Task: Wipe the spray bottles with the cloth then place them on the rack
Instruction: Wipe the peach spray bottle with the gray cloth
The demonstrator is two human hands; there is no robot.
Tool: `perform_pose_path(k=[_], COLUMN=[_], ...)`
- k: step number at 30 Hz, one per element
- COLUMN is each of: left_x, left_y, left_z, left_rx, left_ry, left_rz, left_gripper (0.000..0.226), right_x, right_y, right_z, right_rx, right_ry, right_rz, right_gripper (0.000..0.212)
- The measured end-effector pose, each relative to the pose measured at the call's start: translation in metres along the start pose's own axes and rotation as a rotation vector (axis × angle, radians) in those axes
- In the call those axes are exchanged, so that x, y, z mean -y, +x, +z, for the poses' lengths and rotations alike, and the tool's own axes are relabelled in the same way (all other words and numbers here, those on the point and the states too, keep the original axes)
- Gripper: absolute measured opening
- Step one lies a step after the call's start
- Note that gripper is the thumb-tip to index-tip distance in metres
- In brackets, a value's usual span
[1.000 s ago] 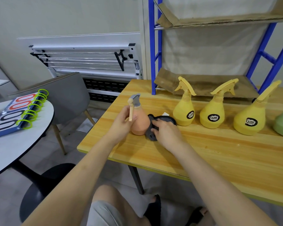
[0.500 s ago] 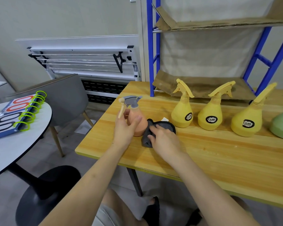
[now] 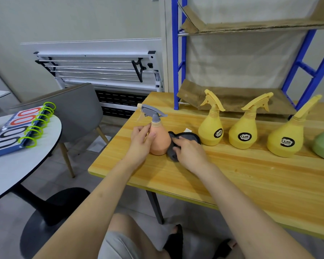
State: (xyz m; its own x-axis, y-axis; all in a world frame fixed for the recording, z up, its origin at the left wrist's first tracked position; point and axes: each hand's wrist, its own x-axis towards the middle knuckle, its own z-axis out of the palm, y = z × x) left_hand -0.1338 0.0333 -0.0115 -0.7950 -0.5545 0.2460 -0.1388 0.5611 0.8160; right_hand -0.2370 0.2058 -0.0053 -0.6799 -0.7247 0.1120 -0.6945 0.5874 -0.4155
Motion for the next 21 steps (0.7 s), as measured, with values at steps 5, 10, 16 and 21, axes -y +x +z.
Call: perform_pose_path(k=[5, 10, 16, 21], left_x=[-0.006, -0.016, -0.018, -0.009], left_y=[-0.003, -0.003, 0.000, 0.000], left_z=[-0.001, 0.006, -0.001, -0.016], left_rx=[-0.048, -0.085, -0.024, 0.193], left_ry=[-0.163, -0.152, -0.132, -0.227], left_rz=[0.026, -0.023, -0.037, -0.026], left_gripper=[0.039, 0.049, 0.057, 0.064], right_x=[0.001, 0.006, 0.006, 0.001], right_y=[-0.016, -0.025, -0.015, 0.003], right_z=[0.004, 0.007, 0.005, 0.001], right_rx=[0.022, 0.003, 0.008, 0.020], right_ry=[-0.024, 0.009, 0.021, 0.028], right_rz=[-0.009, 0.017, 0.031, 0.012], right_gripper=[0.040, 0.045, 0.046, 0.050])
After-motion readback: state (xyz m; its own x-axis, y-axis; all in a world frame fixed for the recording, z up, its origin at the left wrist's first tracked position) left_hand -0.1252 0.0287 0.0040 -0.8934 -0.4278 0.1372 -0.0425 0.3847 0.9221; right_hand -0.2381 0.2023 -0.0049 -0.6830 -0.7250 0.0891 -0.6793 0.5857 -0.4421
